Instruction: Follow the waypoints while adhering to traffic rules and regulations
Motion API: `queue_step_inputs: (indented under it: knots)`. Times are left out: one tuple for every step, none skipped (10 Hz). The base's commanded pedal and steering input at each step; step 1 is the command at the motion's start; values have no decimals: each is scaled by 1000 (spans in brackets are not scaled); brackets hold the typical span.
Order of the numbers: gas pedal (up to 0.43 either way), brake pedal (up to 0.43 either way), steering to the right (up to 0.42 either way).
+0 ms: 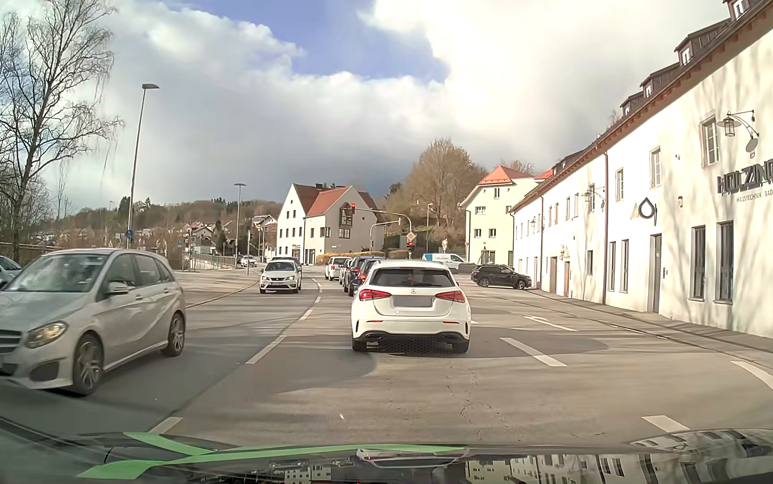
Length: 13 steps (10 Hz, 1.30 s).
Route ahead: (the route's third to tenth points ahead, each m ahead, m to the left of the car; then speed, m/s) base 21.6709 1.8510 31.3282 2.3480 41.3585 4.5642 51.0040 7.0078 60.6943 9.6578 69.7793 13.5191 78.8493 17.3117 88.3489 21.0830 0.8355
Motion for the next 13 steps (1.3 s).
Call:
queue_step_inputs:
  knots:
    - [0, 0, -26]
    - [0, 0, -26]
    - [0, 0, -26]
    - [0, 0, -26]
    - [0, 0, -26]
    - [0, 0, -26]
    - [0, 0, -26]
    - [0, 0, -26]
    - [0, 0, -26]
    - [0, 0, -26]
    - [0, 0, -27]
    - [0, 0, -27]
    - [0, 0, -29]
